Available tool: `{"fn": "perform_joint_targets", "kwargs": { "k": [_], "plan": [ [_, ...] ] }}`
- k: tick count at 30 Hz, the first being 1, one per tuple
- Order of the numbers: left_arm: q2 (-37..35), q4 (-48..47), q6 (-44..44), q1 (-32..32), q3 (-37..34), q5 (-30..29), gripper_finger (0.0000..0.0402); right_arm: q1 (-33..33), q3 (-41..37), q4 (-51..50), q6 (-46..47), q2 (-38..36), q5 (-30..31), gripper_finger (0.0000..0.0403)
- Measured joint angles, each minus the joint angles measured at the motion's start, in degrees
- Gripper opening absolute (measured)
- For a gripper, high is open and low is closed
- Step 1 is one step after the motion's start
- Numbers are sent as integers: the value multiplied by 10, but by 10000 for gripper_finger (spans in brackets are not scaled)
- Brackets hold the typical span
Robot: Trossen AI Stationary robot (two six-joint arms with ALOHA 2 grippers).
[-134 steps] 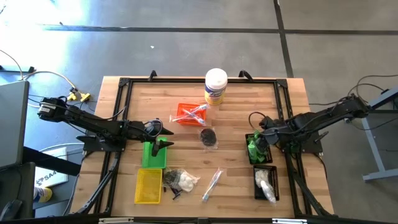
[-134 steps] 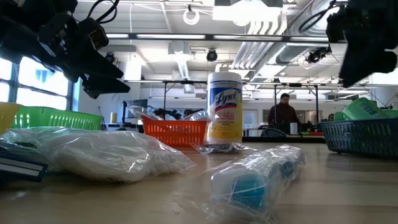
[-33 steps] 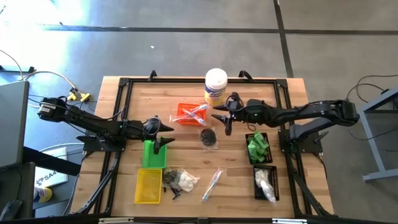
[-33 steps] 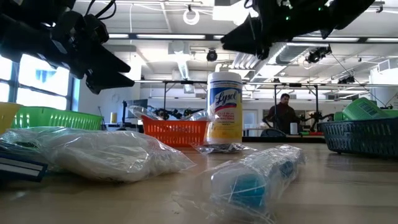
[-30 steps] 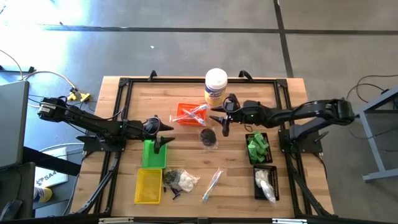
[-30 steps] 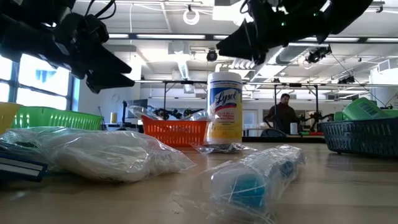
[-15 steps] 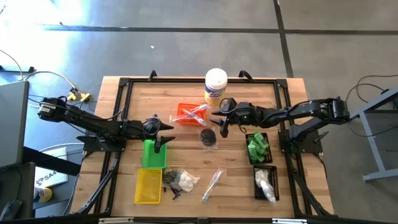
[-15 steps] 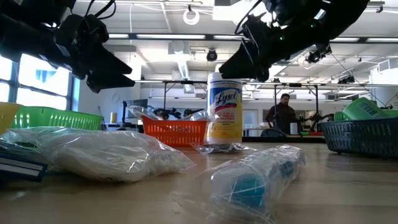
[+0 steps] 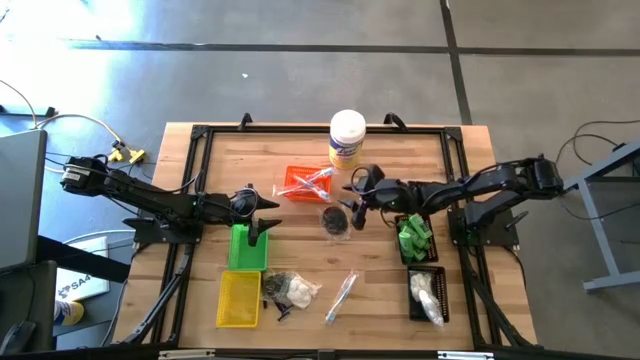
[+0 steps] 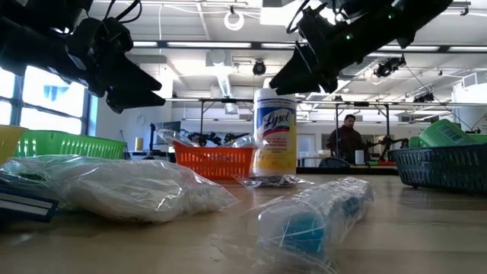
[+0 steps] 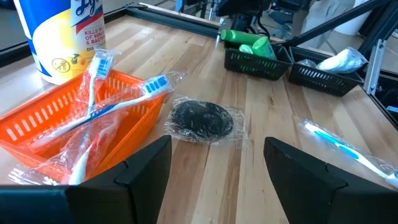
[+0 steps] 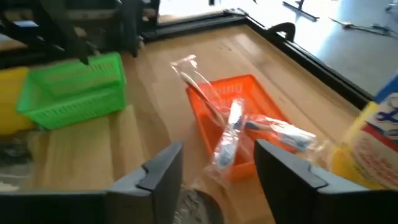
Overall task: Pick & Place Travel size toiletries
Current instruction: Put the black hairbrush into the green bin
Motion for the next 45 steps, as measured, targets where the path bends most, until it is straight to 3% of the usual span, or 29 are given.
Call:
{"fn": "perform_joint_targets", "kwargs": {
  "k": [3,7,10,15,21,26,40,45],
  "plan": [
    [0,0,0,0,0,0,248,13,11,-19,0,9,16,239],
    [0,0,-1,0,0,0,248,11,11,-23,73,12,-31,285],
    [0,0,-2,0,0,0,248,1,12,-43,127,28,-53,296],
    [0,-1,0,0,0,0,248,-8,11,-50,155,80,-58,292],
    [0,-5,0,0,0,0,248,-24,11,-38,195,145,-123,288],
    [0,-5,0,0,0,0,248,-35,11,-33,214,178,-125,288],
    [0,-13,0,0,0,0,248,-50,11,-23,224,206,-121,286],
    [0,-13,0,0,0,0,248,-53,11,-23,226,207,-112,264]
  ]
}}
